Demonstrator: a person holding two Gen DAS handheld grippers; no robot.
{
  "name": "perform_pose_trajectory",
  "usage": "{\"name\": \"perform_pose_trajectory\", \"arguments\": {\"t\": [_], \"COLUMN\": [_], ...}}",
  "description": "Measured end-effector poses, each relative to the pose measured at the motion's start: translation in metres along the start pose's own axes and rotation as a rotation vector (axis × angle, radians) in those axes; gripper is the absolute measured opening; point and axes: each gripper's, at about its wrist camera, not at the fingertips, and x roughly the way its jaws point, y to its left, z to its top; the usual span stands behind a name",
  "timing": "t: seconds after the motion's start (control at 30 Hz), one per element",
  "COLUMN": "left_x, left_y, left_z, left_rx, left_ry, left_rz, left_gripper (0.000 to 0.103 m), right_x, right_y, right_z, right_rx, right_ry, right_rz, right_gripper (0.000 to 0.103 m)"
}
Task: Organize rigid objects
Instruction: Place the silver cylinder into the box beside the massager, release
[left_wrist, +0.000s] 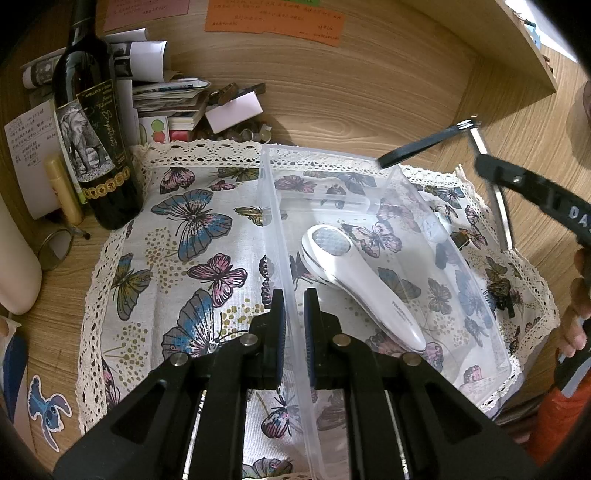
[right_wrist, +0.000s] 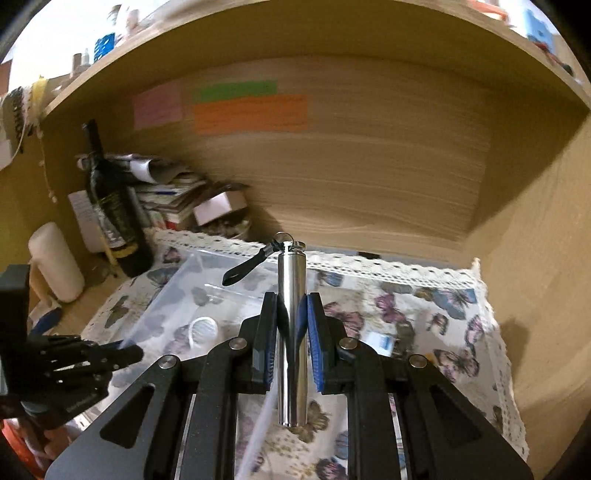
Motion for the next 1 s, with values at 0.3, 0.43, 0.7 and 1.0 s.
{"name": "perform_pose_trajectory", "arguments": {"t": [0.3,0.43,0.7,1.0], "left_x": [-0.002,-0.001,-0.002,-0.001], "left_y": [0.000,-0.001,-0.001,-0.001], "left_z": [-0.001,0.000,-0.001,-0.001], "left_rx": [-0.001,-0.002,0.001,0.000], "left_ry": [-0.002,-0.002,-0.002,-0.002], "left_rz": [-0.003,-0.004,-0.003,-0.003], "left_gripper": [0.009,0.009,0.009,0.009], "right_x": [0.039,0.055,0.081,0.088], "right_y": [0.024,0.029,0.040,0.043], "right_z": [-0.006,-0.010,-0.020,-0.023], "right_rx": [-0.067,-0.098,-0.174,-0.194], "right_ry": [0.115,0.173,0.286,0.331], "right_rz": [0.043,0.040,0.035,0.052], "right_gripper": [0.014,0.014,0.014,0.014]}}
